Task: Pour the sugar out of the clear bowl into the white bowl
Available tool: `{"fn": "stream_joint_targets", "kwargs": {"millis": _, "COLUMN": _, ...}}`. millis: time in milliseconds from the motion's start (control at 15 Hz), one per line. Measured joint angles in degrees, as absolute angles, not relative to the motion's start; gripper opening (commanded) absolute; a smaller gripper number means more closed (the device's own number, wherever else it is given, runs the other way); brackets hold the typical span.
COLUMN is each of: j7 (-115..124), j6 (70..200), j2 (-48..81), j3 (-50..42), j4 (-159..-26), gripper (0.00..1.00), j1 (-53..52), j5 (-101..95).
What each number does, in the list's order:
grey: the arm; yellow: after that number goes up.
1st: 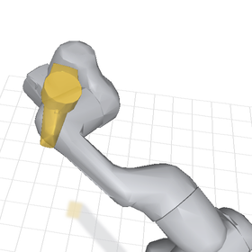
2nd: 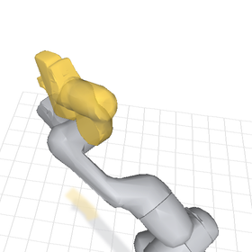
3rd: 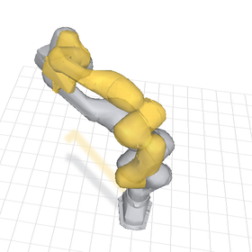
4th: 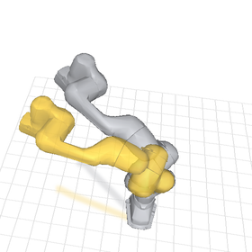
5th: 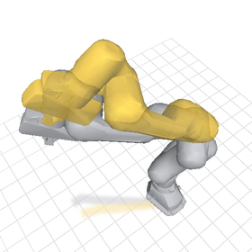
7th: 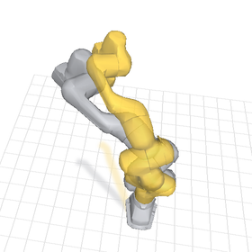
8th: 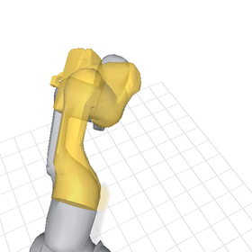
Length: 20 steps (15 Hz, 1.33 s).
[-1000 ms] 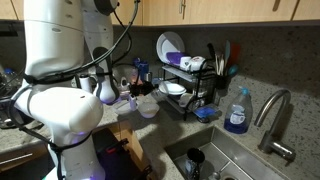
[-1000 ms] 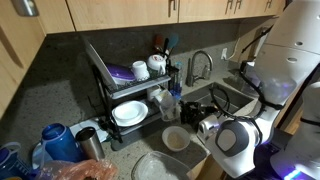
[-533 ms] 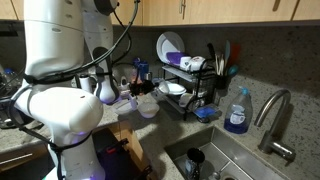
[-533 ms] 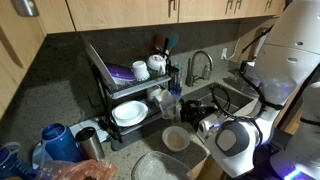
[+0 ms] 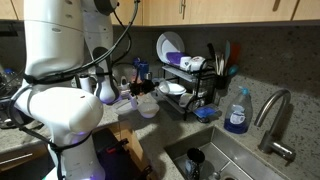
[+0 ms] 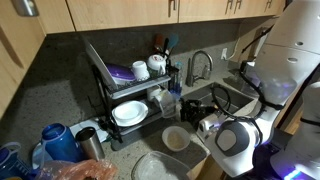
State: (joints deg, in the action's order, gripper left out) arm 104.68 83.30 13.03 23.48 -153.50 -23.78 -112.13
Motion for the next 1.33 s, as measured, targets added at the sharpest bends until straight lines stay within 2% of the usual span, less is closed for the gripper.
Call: {"fn": "stream_joint_targets", "kwargs": {"millis": 1333, "j7": 104.68, "j6": 82.42, "j2": 12.09, "j3": 25.14, "j4": -153.68, "gripper": 0.02, "j1": -23.81, "j5": -111.15}}
